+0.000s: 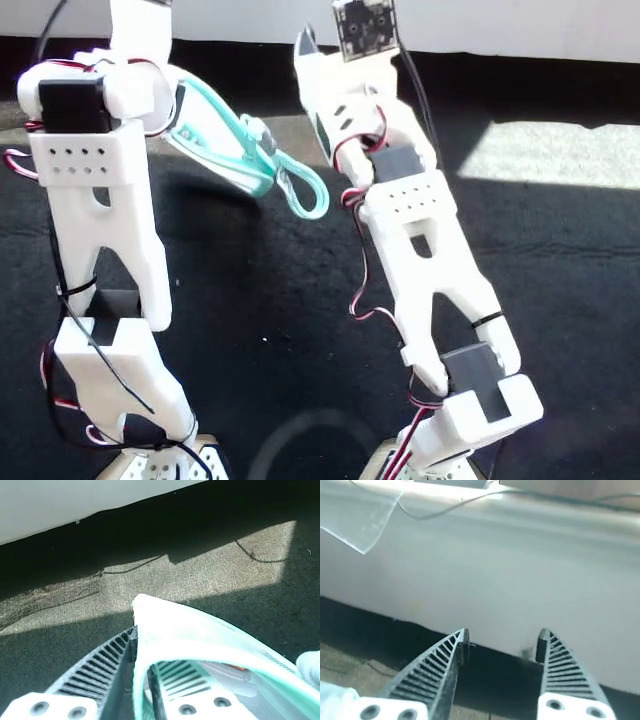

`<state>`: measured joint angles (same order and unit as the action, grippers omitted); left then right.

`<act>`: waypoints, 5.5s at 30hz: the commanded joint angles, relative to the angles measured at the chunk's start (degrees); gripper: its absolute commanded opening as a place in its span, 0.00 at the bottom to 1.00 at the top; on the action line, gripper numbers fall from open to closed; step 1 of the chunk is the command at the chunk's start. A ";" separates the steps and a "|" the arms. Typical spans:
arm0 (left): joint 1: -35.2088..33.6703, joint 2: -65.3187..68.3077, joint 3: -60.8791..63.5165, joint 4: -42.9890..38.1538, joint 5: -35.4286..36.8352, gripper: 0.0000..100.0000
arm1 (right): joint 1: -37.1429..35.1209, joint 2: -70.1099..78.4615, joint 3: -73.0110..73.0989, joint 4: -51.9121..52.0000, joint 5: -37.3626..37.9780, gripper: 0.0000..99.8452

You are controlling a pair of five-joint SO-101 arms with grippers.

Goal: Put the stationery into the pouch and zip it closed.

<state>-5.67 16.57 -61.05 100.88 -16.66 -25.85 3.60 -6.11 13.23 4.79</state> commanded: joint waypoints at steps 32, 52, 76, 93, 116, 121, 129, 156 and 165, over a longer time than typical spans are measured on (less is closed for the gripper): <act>2.42 -2.51 -0.48 0.09 -2.37 0.01 | -9.36 17.80 -41.01 47.08 -5.10 0.18; -0.75 -1.89 -1.19 -2.02 -2.20 0.01 | -13.41 7.60 -49.45 83.03 -5.19 0.18; -2.77 -1.89 3.56 -2.02 -2.11 0.01 | -17.01 -6.02 -20.35 86.11 2.64 0.35; -4.70 -2.07 0.57 -2.02 -2.11 0.01 | -17.71 -9.27 -10.95 74.59 -0.70 0.35; -4.70 -1.80 0.48 -1.67 -2.11 0.01 | -17.45 -23.25 21.41 39.69 -3.52 0.35; -4.70 -1.80 0.48 -1.67 -2.11 0.01 | -17.45 -23.34 27.74 32.22 -3.69 0.35; -4.79 -1.80 0.48 -1.76 -2.11 0.01 | -17.36 -23.34 30.90 24.48 -4.04 0.35; -4.79 -1.71 0.57 -1.67 -2.11 0.01 | -17.27 -22.55 30.90 21.41 -3.60 0.00; -4.62 -1.71 0.57 -1.76 -2.29 0.01 | -14.20 -33.45 33.01 26.77 -3.52 0.01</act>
<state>-10.15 16.66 -57.71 100.35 -18.68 -41.05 -26.11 26.42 38.73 1.27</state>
